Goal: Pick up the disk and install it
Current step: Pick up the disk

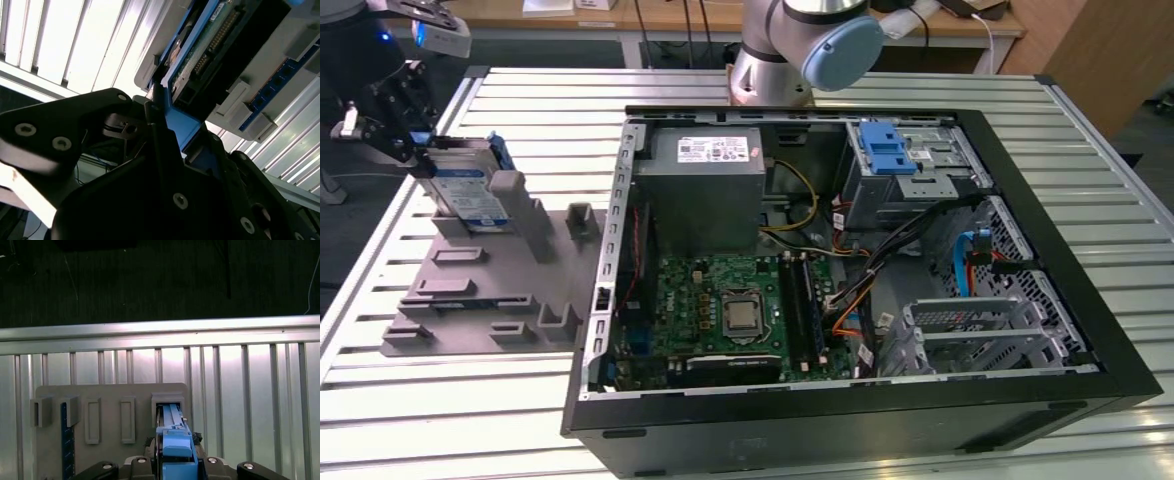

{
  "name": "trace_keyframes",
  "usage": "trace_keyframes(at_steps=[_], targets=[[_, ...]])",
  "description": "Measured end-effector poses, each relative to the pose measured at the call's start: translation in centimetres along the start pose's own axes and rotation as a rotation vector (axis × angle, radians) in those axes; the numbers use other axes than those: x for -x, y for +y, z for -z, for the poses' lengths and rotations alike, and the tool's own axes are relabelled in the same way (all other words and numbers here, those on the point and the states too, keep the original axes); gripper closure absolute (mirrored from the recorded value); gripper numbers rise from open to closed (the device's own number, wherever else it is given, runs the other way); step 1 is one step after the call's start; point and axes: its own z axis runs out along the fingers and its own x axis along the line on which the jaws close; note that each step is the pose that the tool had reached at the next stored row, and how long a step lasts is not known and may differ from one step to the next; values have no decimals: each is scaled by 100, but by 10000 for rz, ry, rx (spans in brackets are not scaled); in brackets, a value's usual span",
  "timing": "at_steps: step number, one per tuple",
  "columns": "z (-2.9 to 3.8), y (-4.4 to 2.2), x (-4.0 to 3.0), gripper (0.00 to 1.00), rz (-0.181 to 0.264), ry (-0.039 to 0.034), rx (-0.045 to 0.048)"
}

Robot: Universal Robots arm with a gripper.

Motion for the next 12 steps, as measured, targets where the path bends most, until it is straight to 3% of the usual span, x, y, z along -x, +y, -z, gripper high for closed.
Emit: trace_keyframes(at_steps=[3, 12], targets=[[1, -1, -3, 63, 199, 2, 0], [0, 0, -3, 63, 235, 2, -1]])
